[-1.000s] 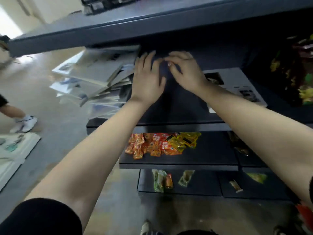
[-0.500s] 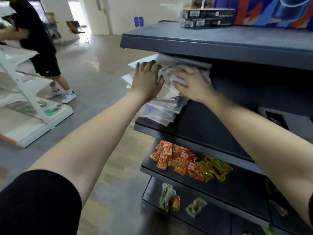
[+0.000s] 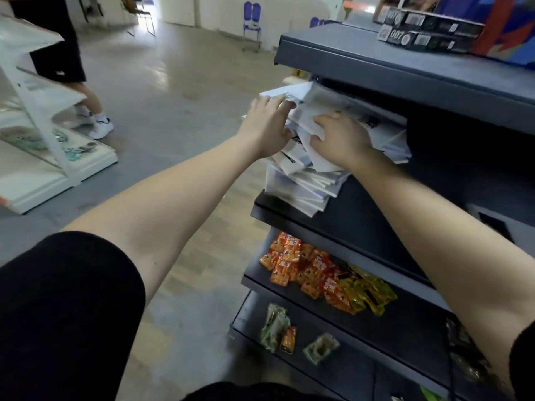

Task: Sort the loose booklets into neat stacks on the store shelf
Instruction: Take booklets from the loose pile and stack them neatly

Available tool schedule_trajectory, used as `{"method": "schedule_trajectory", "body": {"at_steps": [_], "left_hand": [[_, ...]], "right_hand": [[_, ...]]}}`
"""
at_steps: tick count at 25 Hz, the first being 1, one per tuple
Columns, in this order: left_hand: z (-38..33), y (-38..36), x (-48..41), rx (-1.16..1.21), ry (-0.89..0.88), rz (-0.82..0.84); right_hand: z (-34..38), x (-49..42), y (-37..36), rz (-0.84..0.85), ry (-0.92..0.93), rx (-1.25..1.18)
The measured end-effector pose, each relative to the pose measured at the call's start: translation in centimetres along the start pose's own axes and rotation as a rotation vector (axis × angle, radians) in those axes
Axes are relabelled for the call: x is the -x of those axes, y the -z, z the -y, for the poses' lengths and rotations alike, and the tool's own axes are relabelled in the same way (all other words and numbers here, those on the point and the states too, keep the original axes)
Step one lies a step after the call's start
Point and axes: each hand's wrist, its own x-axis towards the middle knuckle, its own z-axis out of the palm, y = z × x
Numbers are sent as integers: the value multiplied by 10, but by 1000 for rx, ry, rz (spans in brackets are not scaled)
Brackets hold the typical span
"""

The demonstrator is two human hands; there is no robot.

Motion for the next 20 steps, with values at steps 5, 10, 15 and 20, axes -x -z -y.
{"method": "schedule_trajectory", "body": {"at_steps": [5,10,15,20], "left_hand": [[-7,-8,-6,-15,-51,26],[-7,-3,-18,-1,-128,61],[13,-2,-17,-31,-216,17],[25,15,-10,-99,-435,129]], "right_hand": [[45,-5,-3,90,-224,126],[49,0,0,14,-286,142],[20,20,13,-125,-259,77],[-28,45,19,-210,-423,111]]}}
